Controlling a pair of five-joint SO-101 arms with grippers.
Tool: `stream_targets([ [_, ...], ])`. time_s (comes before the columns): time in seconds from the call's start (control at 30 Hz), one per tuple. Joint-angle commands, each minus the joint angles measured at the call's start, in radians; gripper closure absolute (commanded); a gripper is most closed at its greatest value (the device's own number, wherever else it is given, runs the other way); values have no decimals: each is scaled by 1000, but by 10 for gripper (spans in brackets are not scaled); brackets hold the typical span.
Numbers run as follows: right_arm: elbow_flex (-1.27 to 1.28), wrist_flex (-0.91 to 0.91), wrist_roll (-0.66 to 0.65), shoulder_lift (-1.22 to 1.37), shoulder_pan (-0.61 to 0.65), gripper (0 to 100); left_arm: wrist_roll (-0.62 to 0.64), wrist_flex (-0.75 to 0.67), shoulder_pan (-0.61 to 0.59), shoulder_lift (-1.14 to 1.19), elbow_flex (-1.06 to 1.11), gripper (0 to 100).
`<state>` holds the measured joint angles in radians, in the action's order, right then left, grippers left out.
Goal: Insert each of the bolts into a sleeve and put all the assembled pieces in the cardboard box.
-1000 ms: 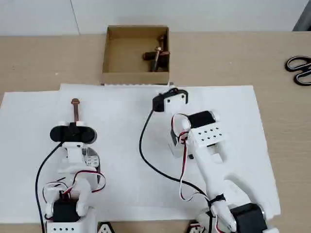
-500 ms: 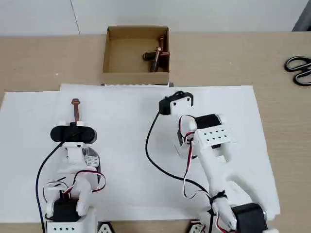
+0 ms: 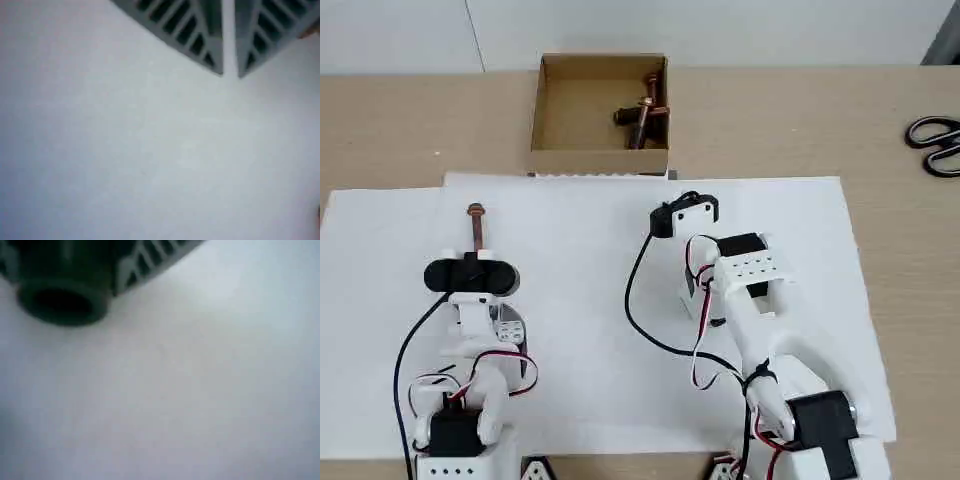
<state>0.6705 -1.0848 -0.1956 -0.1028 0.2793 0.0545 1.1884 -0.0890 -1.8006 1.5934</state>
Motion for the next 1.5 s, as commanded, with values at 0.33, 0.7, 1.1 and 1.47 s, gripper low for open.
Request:
stream_targets([
  [0.33,-273,-183,-12,-162,5,995,6,-25,2,-11,2,994],
  [0.7,-505,-504,-72,-262,-185,995,103,-49,-64,-2,-136,994],
  [1.1,-446,-530,-66,-268,-340,995,106,54,-66,525,-630,994],
  [1.47,-328,-527,-64,-269,-344,991,-26,55,-89,1240,-1006,994],
])
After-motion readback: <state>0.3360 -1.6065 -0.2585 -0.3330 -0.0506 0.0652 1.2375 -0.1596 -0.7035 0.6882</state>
